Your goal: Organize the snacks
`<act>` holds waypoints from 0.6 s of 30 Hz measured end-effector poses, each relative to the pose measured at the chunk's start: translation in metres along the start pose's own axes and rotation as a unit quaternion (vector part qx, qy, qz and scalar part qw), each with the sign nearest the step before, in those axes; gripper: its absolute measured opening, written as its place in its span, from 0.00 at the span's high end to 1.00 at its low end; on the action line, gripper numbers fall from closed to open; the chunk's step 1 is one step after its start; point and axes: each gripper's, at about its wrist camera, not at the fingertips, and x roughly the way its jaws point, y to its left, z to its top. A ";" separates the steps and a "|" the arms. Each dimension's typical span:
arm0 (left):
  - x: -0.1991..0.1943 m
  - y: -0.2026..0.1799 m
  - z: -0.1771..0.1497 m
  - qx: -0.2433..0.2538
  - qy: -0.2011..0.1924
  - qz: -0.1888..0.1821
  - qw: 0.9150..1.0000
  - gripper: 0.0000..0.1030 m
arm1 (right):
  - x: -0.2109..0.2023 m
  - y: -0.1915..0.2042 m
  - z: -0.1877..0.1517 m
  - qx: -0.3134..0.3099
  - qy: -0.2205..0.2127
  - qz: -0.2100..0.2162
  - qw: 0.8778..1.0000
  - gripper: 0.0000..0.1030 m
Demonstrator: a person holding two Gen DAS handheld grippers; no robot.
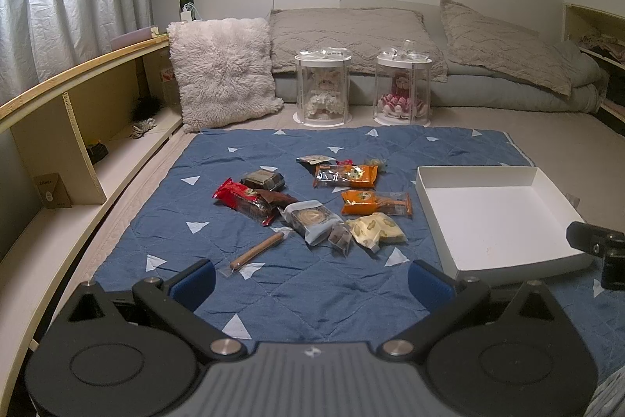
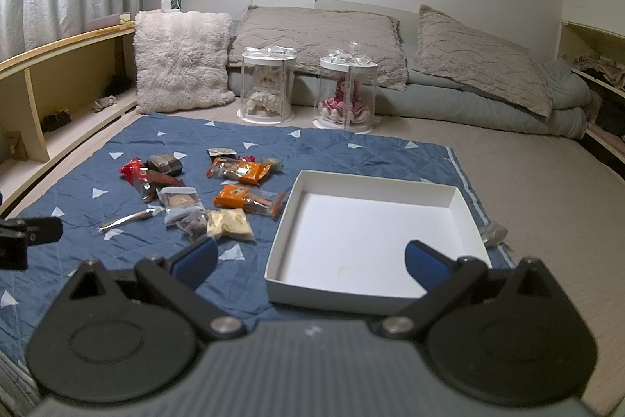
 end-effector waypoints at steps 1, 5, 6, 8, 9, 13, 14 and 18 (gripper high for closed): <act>0.000 0.000 0.000 0.000 0.000 0.000 1.000 0.00 | 0.000 0.000 0.000 0.000 0.000 0.000 1.000 0.00; 0.000 0.000 0.000 0.000 0.000 0.000 1.000 0.00 | 0.000 0.000 0.000 0.000 0.000 0.000 1.000 0.00; 0.000 0.000 0.000 0.000 0.000 0.000 1.000 0.00 | 0.001 0.000 0.000 0.000 0.000 0.000 1.000 0.00; 0.000 0.000 0.000 0.000 0.000 0.000 1.000 0.00 | 0.001 0.000 -0.001 -0.001 0.000 0.000 1.000 0.00; 0.000 0.000 0.000 0.000 0.000 0.000 1.000 0.00 | 0.001 0.000 -0.001 -0.001 0.000 0.000 1.000 0.00; 0.000 0.000 0.000 0.000 0.000 0.000 1.000 0.00 | 0.001 0.000 -0.001 -0.001 0.000 0.000 1.000 0.00; 0.000 0.000 0.000 0.000 0.000 0.000 1.000 0.00 | 0.001 0.000 -0.001 -0.001 0.000 0.000 1.000 0.00; 0.000 0.000 0.000 0.000 0.000 0.000 1.000 0.00 | 0.002 -0.001 -0.002 -0.002 0.001 0.000 1.000 0.00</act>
